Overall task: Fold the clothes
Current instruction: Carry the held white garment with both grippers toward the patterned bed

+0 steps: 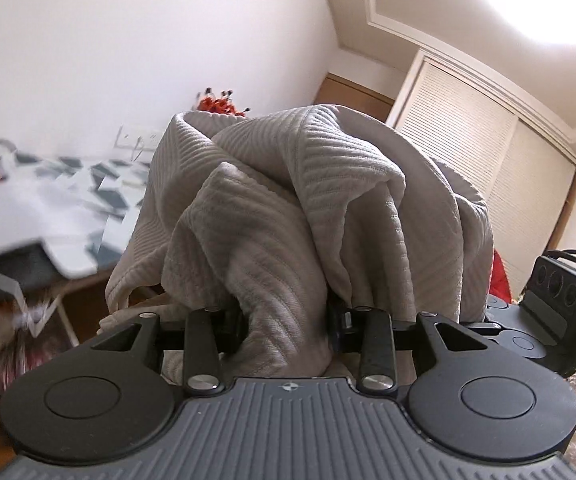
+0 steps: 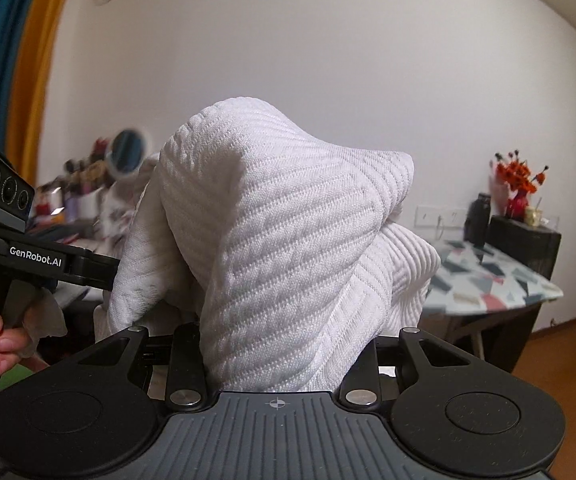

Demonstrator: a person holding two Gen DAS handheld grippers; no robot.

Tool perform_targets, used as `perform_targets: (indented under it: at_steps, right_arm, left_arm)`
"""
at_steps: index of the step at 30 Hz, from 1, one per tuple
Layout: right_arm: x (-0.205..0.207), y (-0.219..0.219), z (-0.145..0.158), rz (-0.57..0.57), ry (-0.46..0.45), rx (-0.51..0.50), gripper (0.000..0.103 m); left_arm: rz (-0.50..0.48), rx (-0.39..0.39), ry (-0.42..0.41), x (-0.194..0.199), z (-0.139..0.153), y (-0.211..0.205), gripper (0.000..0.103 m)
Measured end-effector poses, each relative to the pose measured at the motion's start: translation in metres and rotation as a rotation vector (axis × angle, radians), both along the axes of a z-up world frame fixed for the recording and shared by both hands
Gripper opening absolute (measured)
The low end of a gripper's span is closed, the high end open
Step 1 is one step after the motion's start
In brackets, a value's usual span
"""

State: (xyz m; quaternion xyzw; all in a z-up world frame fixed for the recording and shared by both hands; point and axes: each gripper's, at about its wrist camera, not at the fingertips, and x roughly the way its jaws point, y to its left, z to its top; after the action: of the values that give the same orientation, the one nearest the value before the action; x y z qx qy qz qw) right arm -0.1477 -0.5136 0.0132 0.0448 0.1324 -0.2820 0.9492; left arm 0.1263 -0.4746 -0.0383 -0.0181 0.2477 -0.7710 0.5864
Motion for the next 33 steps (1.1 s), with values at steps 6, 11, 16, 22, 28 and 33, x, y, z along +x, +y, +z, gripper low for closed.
perform_targets:
  at_steps: [6,11,16,22,28,33]
  right_arm:
    - [0.045,-0.117,-0.001,-0.092,-0.064,0.036,0.032]
    - [0.050,-0.209,-0.001,-0.165,-0.074,0.053,0.032]
    - [0.042,-0.307,-0.013,-0.156,-0.046,0.050,0.032]
    - [0.030,-0.444,-0.025,-0.029,-0.017,0.038,0.032]
    - [0.027,-0.579,-0.023,0.157,0.038,0.078,0.032]
    - [0.050,-0.664,-0.025,0.254,0.069,0.047,0.032]
  left_arm:
    - [-0.075,0.006,-0.039,0.035,0.007,-0.126,0.037]
    - [-0.131,0.010,-0.063,0.058,0.012,-0.228,0.037]
    - [-0.107,0.022,-0.047,0.048,-0.002,-0.317,0.037]
    - [0.062,0.017,-0.002,0.023,-0.016,-0.414,0.037]
    - [0.233,0.044,0.038,-0.003,-0.010,-0.487,0.037]
    - [0.324,0.045,0.041,0.016,-0.013,-0.543,0.037]
